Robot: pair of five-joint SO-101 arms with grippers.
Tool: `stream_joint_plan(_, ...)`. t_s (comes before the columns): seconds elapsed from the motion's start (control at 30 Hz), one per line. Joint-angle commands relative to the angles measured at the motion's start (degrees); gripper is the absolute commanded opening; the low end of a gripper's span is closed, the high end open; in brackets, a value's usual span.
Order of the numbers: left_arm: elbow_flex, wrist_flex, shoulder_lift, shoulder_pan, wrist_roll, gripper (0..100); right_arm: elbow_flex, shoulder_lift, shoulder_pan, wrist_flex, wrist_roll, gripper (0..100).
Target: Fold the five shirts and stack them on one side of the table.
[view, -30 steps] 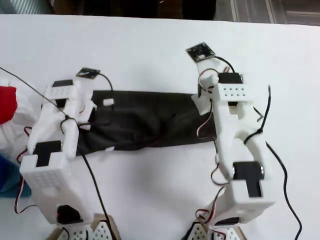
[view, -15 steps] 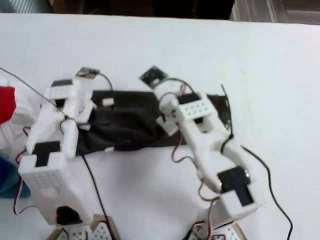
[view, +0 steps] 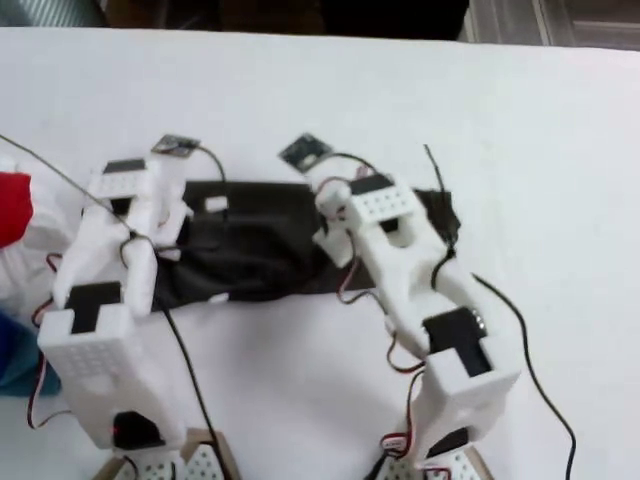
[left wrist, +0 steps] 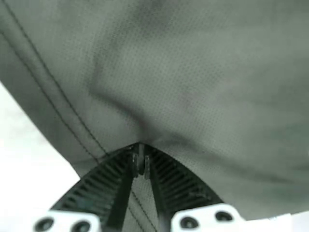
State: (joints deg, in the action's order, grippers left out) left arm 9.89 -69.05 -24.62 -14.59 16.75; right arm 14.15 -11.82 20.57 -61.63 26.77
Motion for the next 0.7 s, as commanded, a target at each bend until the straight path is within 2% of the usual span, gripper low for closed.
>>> stream_joint_plan(0.0, -1.71, 0.0, -0.7, 0.44, 0.44, 2, -2.11, 9.54, -3.82, -1.89, -0.18, 2.0)
stream_joint_plan(0.17, -1.71, 0.0, -0.7, 0.44, 0.44, 2, -0.26, 13.49, -10.51, -3.38, -0.09, 2.0)
stream_joint_plan(0.37, -1.71, 0.0, -0.7, 0.44, 0.44, 2, 7.3, 12.35, -17.27, 0.04, 0.0, 2.0)
stream_joint_plan(0.67, -1.71, 0.0, -0.7, 0.44, 0.44, 2, 8.26, 12.18, -21.14, -1.36, 4.57, 2.0)
